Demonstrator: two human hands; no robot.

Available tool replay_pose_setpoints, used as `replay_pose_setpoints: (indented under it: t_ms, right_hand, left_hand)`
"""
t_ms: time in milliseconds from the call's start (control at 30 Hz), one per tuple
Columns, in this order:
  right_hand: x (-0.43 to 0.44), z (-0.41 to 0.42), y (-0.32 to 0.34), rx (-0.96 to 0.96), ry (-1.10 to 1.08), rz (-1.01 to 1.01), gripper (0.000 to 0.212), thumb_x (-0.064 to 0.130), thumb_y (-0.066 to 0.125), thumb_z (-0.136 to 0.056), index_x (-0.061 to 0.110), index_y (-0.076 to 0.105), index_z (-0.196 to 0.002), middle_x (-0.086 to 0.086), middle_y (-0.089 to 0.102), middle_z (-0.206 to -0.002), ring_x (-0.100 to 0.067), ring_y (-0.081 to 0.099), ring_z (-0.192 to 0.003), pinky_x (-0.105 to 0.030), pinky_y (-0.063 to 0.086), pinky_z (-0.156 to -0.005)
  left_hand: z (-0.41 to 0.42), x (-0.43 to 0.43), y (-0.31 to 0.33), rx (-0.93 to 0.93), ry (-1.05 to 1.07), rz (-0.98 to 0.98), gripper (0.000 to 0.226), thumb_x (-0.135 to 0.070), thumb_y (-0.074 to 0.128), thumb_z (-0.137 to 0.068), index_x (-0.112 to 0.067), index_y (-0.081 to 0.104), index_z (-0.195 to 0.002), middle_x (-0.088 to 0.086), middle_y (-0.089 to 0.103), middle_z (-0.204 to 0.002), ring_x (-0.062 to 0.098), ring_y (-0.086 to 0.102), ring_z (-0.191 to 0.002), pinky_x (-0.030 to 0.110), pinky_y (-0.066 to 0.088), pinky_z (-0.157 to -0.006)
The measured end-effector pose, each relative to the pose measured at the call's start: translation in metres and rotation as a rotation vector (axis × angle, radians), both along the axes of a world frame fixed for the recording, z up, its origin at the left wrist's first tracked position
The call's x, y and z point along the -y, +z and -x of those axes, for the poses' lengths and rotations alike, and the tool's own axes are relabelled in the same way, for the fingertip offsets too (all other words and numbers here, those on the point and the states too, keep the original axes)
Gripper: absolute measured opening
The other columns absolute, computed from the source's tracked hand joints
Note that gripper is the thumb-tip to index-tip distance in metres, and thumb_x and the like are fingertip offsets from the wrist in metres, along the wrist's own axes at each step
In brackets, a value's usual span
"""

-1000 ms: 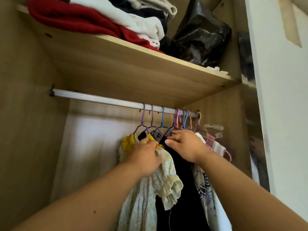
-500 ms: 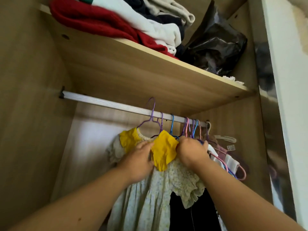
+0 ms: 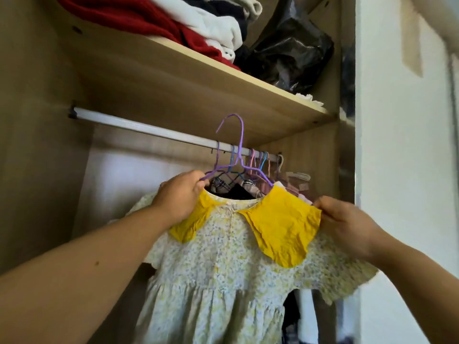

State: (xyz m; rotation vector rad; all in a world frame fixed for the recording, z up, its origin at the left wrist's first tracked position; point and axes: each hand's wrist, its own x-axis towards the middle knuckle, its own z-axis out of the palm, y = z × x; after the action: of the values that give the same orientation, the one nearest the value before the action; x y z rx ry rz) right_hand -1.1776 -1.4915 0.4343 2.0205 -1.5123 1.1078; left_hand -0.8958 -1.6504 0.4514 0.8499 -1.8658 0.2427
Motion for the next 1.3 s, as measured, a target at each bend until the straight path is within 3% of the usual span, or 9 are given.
replay_pose_setpoints:
  t_ms: [67,133,300,367,600,800,933,1067,1300]
  right_hand:
    - [-0.026,0.006,-0.016,0.056,-0.036,-0.070,0.030,0.018,0.055,-0.089,0.044,0.059,-0.076,0.024,0.062,-0.074,0.005,0.056,-0.070,-0.017,0.042,-0.064]
    - [-0.056,0.005,-0.034,0.141,-0.026,-0.118,0.018,0.028,0.051,-0.082,0.039,0.064,-0.077,0.021,0.065,-0.080,0.001,0.058,-0.077,-0.024,0.044,-0.071]
    - [-0.115,-0.012,-0.083,0.220,-0.171,-0.167,0.017,0.052,0.053,-0.089,0.043,0.066,-0.095,0.026,0.067,-0.086,0.013,0.059,-0.083,-0.006,0.043,-0.071]
    - [-0.136,-0.017,-0.108,0.191,-0.342,-0.179,0.014,0.039,0.054,-0.092,0.041,0.065,-0.101,0.026,0.061,-0.079,0.020,0.054,-0.076,-0.001,0.038,-0.063]
    - [-0.241,-0.090,-0.196,0.357,-0.882,-0.211,0.015,0.024,0.047,-0.095,0.035,0.055,-0.090,0.007,0.060,-0.076,-0.010,0.056,-0.067,-0.026,0.045,-0.057]
    - [-0.356,-0.197,-0.269,0.548,-1.126,-0.249,0.009,0.023,0.050,-0.093,0.026,0.057,-0.088,0.004,0.061,-0.077,-0.011,0.055,-0.070,-0.029,0.041,-0.060]
    - [-0.439,-0.270,-0.303,0.717,-1.265,-0.271,0.010,0.022,0.053,-0.091,0.026,0.059,-0.085,0.003,0.061,-0.077,-0.013,0.055,-0.071,-0.032,0.043,-0.064]
    - [-0.515,-0.343,-0.344,0.902,-1.396,-0.300,0.015,0.017,0.052,-0.091,0.026,0.058,-0.080,0.004,0.058,-0.073,-0.014,0.052,-0.068,-0.031,0.040,-0.062]
    - [-0.651,-0.491,-0.419,1.248,-1.659,-0.396,0.008,0.026,0.054,-0.093,0.031,0.058,-0.087,0.004,0.062,-0.080,-0.010,0.055,-0.070,-0.026,0.044,-0.065]
  left_hand:
    - [0.013,-0.017,-0.015,-0.050,-0.132,0.048,0.017,-0.013,0.047,-0.096,-0.014,0.064,-0.097,-0.002,0.060,-0.086,0.019,0.054,-0.083,0.026,0.031,-0.065]
    - [0.029,-0.033,-0.033,-0.064,-0.220,0.082,0.015,-0.007,0.051,-0.093,-0.010,0.066,-0.092,-0.002,0.057,-0.082,0.016,0.049,-0.078,0.027,0.024,-0.062]
    - [0.060,-0.064,-0.081,-0.028,-0.411,0.044,0.014,-0.007,0.055,-0.091,-0.010,0.068,-0.093,-0.001,0.057,-0.080,0.017,0.052,-0.076,0.026,0.025,-0.062]
    - [0.069,-0.077,-0.100,-0.016,-0.490,0.007,0.015,-0.009,0.055,-0.092,-0.012,0.068,-0.095,-0.001,0.058,-0.083,0.019,0.055,-0.078,0.028,0.029,-0.064]
    - [0.074,-0.148,-0.177,0.078,-0.787,-0.083,0.021,-0.018,0.057,-0.092,-0.018,0.064,-0.112,0.005,0.066,-0.102,0.028,0.060,-0.095,0.036,0.043,-0.081]
    - [0.046,-0.227,-0.238,0.218,-0.939,-0.097,0.039,-0.047,0.057,-0.087,-0.028,0.056,-0.121,-0.001,0.066,-0.108,0.024,0.057,-0.107,0.049,0.030,-0.101]
    - [0.032,-0.295,-0.275,0.412,-1.197,-0.112,0.042,-0.046,0.043,-0.084,-0.021,0.066,-0.107,0.003,0.067,-0.105,0.026,0.059,-0.102,0.044,0.032,-0.100]
    - [0.020,-0.375,-0.324,0.612,-1.385,-0.100,0.039,-0.040,0.044,-0.091,-0.013,0.068,-0.104,0.012,0.066,-0.101,0.031,0.058,-0.099,0.035,0.040,-0.081]
    - [-0.019,-0.556,-0.414,1.063,-1.692,-0.021,0.024,-0.031,0.046,-0.098,-0.022,0.065,-0.110,0.006,0.063,-0.107,0.025,0.055,-0.103,0.028,0.028,-0.072]
